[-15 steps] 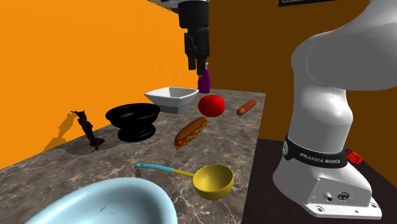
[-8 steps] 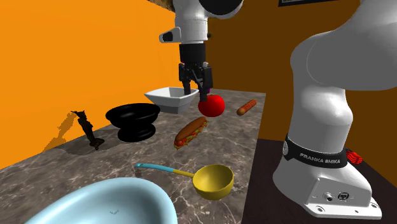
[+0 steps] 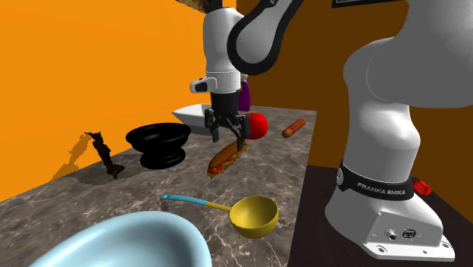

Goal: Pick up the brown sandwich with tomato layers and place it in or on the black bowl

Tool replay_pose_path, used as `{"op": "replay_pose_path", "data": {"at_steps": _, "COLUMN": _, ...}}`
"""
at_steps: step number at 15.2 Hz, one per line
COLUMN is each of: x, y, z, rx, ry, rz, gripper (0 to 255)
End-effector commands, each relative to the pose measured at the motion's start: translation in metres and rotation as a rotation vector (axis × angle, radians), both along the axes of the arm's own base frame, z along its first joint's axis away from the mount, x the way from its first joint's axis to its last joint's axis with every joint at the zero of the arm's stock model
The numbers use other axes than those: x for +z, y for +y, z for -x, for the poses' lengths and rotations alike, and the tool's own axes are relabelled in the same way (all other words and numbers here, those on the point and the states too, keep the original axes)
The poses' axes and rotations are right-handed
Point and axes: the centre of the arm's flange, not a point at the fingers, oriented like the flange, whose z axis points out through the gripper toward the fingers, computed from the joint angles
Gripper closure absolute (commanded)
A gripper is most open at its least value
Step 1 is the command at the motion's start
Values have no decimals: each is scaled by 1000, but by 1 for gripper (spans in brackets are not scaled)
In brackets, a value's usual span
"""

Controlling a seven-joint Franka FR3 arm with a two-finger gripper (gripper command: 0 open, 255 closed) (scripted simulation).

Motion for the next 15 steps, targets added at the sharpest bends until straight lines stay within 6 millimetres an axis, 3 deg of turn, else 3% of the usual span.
{"op": "replay_pose_path", "data": {"at_steps": 1, "x": -13, "y": -3, "z": -1, "rx": 23, "ry": -1, "rz": 1, "gripper": 0}}
{"op": "replay_pose_path", "data": {"at_steps": 7, "x": -43, "y": -6, "z": 0, "rx": 23, "ry": -1, "rz": 1, "gripper": 0}}
{"op": "replay_pose_path", "data": {"at_steps": 14, "x": -43, "y": -6, "z": 0, "rx": 23, "ry": -1, "rz": 1, "gripper": 0}}
{"op": "replay_pose_path", "data": {"at_steps": 15, "x": -43, "y": -6, "z": 0, "rx": 23, "ry": -1, "rz": 1, "gripper": 255}}
